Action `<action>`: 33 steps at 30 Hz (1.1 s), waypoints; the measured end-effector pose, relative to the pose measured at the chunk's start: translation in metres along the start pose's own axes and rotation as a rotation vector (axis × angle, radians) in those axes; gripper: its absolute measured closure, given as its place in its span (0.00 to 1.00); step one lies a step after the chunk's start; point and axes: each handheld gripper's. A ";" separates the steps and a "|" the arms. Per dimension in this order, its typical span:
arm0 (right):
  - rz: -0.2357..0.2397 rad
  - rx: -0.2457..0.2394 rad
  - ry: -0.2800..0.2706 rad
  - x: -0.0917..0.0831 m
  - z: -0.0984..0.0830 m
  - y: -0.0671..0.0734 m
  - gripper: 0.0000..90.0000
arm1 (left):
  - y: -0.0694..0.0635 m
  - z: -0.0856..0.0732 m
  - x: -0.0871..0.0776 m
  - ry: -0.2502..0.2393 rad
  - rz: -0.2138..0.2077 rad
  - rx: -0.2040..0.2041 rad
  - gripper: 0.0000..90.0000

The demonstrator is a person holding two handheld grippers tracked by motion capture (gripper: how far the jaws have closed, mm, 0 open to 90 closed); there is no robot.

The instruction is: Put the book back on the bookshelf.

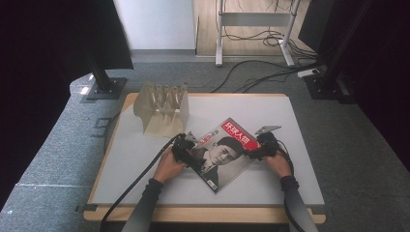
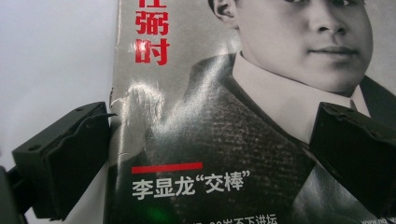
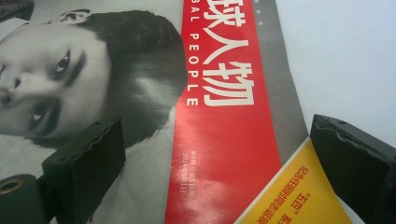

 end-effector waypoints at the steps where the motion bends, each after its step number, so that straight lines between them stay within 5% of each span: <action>1: 0.001 -0.006 -0.001 -0.001 -0.001 0.002 0.05 | -0.002 -0.002 -0.001 -0.003 0.000 0.002 0.00; 12: 0.003 -0.012 -0.013 -0.019 -0.017 0.024 0.04 | -0.031 -0.026 -0.010 -0.020 -0.004 0.008 0.00; 21: -0.065 0.008 -0.016 -0.056 -0.035 0.018 0.02 | -0.044 -0.032 -0.011 -0.010 -0.004 0.013 0.00; 28: -0.098 -0.019 0.024 -0.064 -0.055 0.020 0.01 | -0.068 -0.038 -0.012 0.026 -0.041 0.052 0.00; 33: -0.133 -0.019 0.023 -0.058 -0.055 0.019 0.00 | -0.065 -0.038 -0.020 0.052 -0.104 0.061 0.00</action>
Point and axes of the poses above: each handheld gripper's, and its own axes: x roughly forward along the jaws, z roughly out of its top, y roughly to its left, and after that the axes turned 13 degrees about -z, right-handed
